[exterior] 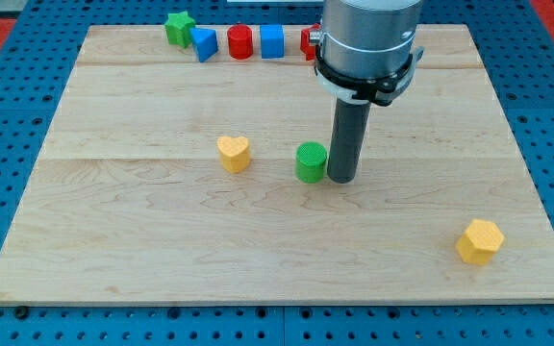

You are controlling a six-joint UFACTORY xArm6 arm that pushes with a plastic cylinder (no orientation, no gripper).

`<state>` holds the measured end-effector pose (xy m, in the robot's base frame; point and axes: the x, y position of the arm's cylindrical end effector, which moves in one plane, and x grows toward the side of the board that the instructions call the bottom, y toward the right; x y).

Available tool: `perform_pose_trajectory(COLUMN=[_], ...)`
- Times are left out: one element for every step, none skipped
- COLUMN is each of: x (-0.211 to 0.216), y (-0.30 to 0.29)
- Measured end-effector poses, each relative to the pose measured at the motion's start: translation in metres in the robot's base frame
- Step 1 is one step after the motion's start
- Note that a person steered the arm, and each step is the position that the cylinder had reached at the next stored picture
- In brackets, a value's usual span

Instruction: Move the yellow heart up a bit

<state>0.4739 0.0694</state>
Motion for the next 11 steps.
perform_pose_trajectory(x=[-0.009, -0.020, -0.014, 0.013, 0.025, 0.024, -0.001, -0.012, -0.012, -0.004, -0.009], y=[-0.049, -0.067, 0.003, 0.012, -0.048, -0.117, -0.128, -0.130, -0.129, -0.051, 0.040])
